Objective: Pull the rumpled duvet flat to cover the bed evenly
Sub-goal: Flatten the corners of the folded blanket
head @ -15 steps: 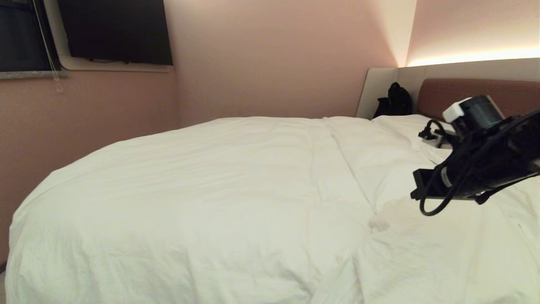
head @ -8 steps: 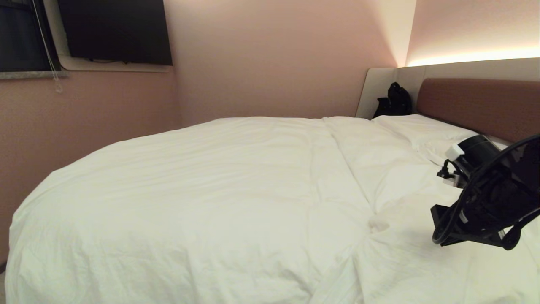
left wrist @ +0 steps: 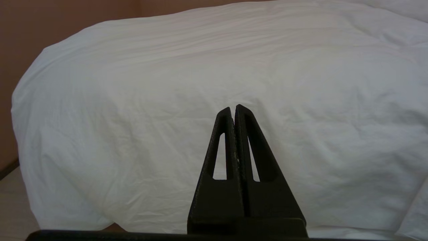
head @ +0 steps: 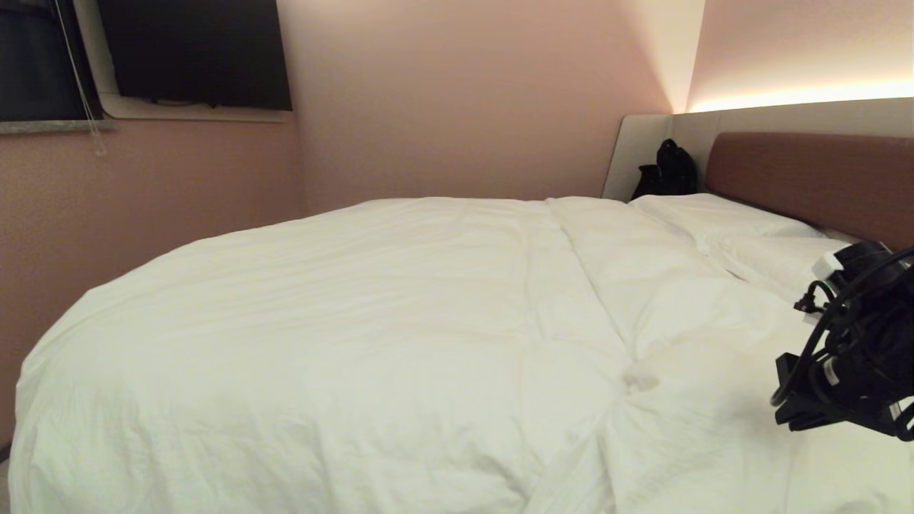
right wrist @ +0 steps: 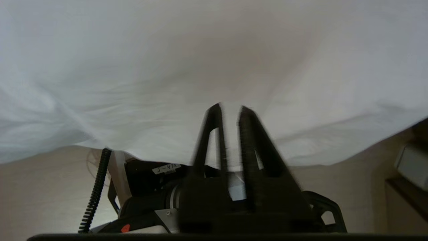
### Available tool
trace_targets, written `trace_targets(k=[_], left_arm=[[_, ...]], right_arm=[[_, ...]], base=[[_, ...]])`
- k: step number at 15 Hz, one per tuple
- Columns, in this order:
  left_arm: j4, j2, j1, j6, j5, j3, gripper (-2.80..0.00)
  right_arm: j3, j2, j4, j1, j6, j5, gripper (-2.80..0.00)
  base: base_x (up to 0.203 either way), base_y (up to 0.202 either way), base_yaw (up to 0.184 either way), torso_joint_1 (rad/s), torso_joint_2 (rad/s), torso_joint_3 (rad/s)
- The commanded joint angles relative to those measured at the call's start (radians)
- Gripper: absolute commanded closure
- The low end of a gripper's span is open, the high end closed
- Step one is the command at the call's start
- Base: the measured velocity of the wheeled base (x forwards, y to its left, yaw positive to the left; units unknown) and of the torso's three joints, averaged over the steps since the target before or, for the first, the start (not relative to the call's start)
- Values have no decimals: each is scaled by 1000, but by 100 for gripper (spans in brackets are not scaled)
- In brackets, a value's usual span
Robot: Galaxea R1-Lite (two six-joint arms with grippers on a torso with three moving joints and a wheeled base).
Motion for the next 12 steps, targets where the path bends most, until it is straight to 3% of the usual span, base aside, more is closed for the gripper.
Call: trace_targets(k=[1, 5, 8, 12], left_arm=[[0, 2, 0, 1, 0, 0, 0], [0, 2, 0, 1, 0, 0, 0], [0, 2, 0, 1, 0, 0, 0], [0, 2, 0, 1, 0, 0, 0]], right_arm=[[46, -5, -137, -57, -88, 24, -280], [154, -21, -250, -217, -201, 125, -280], [159, -17, -251, -271, -234, 179, -280], [207, 26, -286, -307, -367, 278, -280]], base=[[0, 0, 0, 0, 0, 0], [0, 0, 0, 0, 0, 0], [0, 0, 0, 0, 0, 0], [0, 0, 0, 0, 0, 0]])
